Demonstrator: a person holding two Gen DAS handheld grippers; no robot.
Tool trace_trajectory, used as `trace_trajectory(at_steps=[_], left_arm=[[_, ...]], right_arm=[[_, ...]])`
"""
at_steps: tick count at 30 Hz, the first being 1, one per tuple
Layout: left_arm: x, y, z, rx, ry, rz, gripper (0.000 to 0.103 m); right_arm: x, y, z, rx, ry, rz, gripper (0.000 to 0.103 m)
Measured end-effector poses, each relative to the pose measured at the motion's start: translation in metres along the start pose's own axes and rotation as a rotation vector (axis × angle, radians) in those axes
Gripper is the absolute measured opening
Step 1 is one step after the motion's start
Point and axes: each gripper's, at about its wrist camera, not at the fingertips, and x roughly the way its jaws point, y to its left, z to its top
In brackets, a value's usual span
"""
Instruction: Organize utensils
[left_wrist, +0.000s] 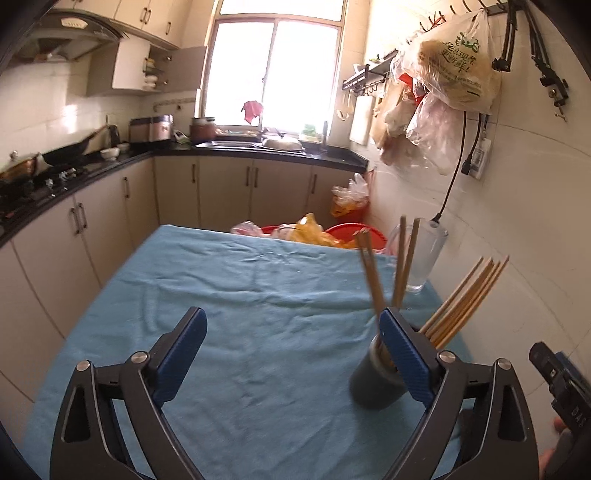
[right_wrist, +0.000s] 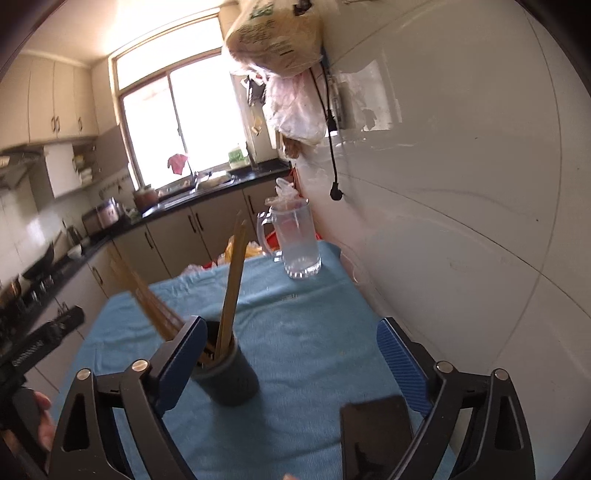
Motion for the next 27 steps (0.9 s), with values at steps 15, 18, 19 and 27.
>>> trace_trajectory(at_steps=[15, 18, 19, 27], left_arm=[[-0.084, 0.062, -0.088, 0.050, 0.063, 0.121, 0.095], [-0.093, 0.073, -0.103, 0.031, 0.080, 0.125, 0.095], [-0.095, 0.076, -0.107, 0.021, 0.085, 0.126, 0.095], [-0.095, 0.076, -0.124, 0.031, 0.130, 0.103, 0.095]], right_arm=[[-0.066, 0.038, -0.073, -0.129, 0.010, -0.090, 0.101], [-0.078, 0.044, -0.090, -0.135, 0.002, -0.119, 0.101], [-0.082, 0.047, -0.094, -0.144, -0.004, -0.120, 0.101], [-0.087, 0.065, -0.107, -0.198, 0.001, -0.120, 0.101]])
